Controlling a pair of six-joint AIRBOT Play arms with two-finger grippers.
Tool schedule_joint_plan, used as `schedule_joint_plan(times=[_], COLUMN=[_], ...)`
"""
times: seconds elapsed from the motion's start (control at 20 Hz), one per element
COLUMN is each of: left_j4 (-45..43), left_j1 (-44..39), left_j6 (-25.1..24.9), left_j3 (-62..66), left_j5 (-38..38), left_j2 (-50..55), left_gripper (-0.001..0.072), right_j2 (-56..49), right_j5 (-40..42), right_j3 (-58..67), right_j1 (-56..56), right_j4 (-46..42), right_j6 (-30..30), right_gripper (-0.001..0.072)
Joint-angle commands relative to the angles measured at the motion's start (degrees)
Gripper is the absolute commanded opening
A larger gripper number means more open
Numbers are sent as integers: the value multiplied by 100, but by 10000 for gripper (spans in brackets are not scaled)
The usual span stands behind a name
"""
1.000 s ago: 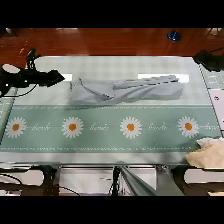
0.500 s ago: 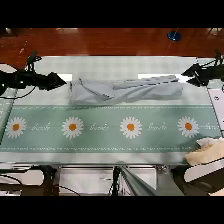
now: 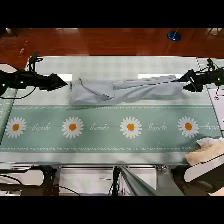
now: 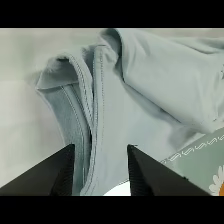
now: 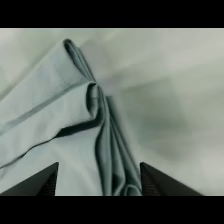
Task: Fold the shirts.
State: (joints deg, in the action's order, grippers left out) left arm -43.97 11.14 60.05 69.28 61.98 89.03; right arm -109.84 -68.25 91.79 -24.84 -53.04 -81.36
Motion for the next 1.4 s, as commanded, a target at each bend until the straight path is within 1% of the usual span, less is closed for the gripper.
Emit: schedule_joint_plan(times=[0.0,0.05,0.15,0.2,0.25,0.3,0.35,0.4,0.45,0.5,0.6,0.75,0.9,1.0,1.1,1.2,1.35], left_j4=[15,15,55,76,184,413,713,1123,1521,1919,2465,2669,2684,2726,2940,3353,3807], left_j1=[-125,-173,-256,-273,-284,-291,-313,-369,-466,-614,-1040,-1917,-2874,-3405,-3805,-4092,-4339], left_j6=[-46,-46,-46,-46,-46,-44,-44,-44,-46,-44,-44,-17,479,695,776,774,774], left_j3=[2,2,2,4,4,2,2,2,4,2,2,2,2,4,4,4,66], left_j5=[22,20,26,26,26,26,26,26,26,20,-15,-463,-1436,-2140,-2682,-2920,-2938], left_j2=[0,0,0,-7,-15,-13,-13,-11,-11,-11,-9,4,116,201,302,461,800], left_gripper=[413,414,414,413,411,393,359,223,58,30,29,29,29,29,29,30,29], right_j2=[-173,-225,-221,-173,-85,72,264,490,693,901,1305,1733,2127,2389,2621,2791,2896], right_j5=[175,229,448,442,382,273,160,17,-131,-247,-485,-813,-1049,-1246,-1447,-1587,-1646], right_j3=[4,4,17,92,247,422,564,699,798,837,837,837,837,837,837,837,835], right_j1=[321,439,542,538,492,452,452,455,457,463,466,468,468,483,529,654,898], right_j4=[-72,20,367,664,870,933,914,887,892,914,918,920,918,914,894,807,566], right_j6=[-57,-48,133,308,417,455,452,452,452,450,444,389,304,256,249,227,212], right_gripper=[521,470,154,20,19,18,18,18,18,18,18,18,18,18,18,18,18])
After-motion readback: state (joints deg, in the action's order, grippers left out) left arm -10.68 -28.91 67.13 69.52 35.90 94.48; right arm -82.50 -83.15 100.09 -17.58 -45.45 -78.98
